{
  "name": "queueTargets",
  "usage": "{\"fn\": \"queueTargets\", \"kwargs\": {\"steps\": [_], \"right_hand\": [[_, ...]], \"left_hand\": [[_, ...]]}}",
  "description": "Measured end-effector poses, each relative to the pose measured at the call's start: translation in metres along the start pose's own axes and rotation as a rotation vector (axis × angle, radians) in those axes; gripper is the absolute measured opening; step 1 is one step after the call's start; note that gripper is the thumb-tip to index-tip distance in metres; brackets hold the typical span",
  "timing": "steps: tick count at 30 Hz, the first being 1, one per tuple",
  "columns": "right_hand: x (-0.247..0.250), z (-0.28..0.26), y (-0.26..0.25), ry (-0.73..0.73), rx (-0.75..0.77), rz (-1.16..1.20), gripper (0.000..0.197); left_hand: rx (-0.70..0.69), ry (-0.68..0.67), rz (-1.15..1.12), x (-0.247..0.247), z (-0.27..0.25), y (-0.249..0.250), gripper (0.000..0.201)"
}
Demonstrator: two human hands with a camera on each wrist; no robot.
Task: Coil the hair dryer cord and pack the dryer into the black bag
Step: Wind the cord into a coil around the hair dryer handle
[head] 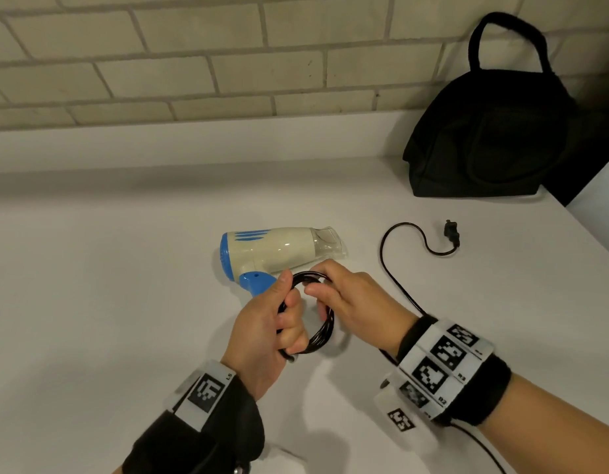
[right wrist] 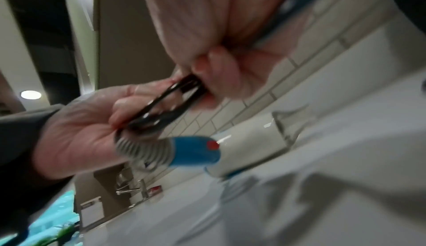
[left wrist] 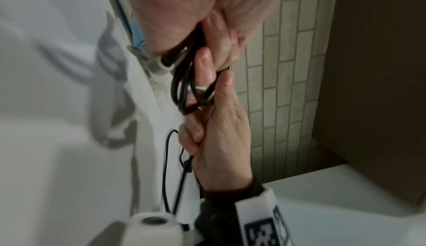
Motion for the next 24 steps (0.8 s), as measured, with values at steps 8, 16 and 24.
{"fn": "queueTargets", "kwargs": {"steps": [8,16,24], "right_hand": [[0.046,-0.020,0.020,-0.287,-0.128,-0.790,0.032],[-0.014,-0.009,-0.017,-0.145,0.227,-1.034,0.029],[0.002,-0.015,-0.035,-0.210,0.399,-0.778,0.035]], "left_hand": [[-0.206,0.159,-0.224,0.017,-0.009,0.026,0.046],[-0.583,0.047,0.536,-0.023,-0.015,0.019,0.042],[-0.644,-0.066,0.798,-0.006,-0.004,0.008,0.042]]}}
Point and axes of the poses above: each hand's wrist, its own z-axis towards the middle knuckle, its own x-axis out of the back of the hand, y = z × x, the point moved 2 cm from there along z, towards the middle knuckle, and after that the axes turned 8 degrees about x, right-handed, at the moved point
